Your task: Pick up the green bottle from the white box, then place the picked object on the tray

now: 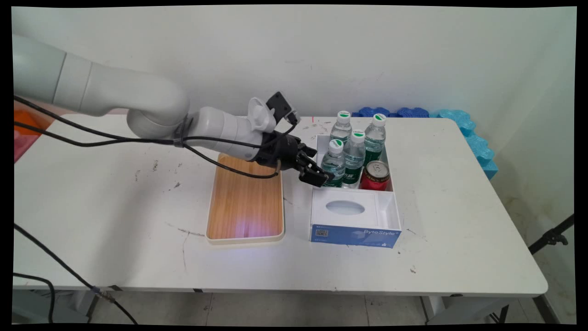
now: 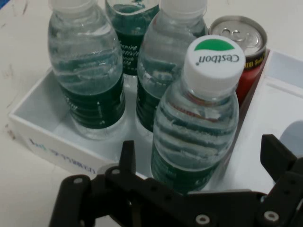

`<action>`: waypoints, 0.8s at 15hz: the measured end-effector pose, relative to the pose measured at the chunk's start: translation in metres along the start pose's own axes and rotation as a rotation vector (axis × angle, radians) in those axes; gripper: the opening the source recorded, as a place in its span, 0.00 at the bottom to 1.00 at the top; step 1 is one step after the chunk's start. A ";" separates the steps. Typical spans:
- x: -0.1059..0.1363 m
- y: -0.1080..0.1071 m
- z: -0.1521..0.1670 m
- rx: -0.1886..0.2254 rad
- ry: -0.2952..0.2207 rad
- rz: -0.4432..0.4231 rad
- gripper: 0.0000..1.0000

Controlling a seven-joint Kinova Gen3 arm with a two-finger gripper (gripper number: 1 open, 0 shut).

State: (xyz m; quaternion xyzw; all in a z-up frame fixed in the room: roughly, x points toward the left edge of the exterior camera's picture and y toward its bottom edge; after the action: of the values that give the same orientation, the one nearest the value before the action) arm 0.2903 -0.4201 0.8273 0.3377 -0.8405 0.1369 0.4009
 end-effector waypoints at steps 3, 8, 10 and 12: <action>-0.001 0.000 0.009 -0.002 0.013 0.008 1.00; -0.003 0.000 0.020 -0.003 0.024 0.017 0.00; -0.003 -0.001 0.023 -0.002 0.027 0.019 0.00; -0.004 -0.001 0.026 -0.004 0.029 0.023 0.00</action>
State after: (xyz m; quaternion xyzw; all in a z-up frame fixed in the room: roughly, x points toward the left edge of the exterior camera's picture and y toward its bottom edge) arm 0.2777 -0.4315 0.8076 0.3254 -0.8386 0.1447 0.4122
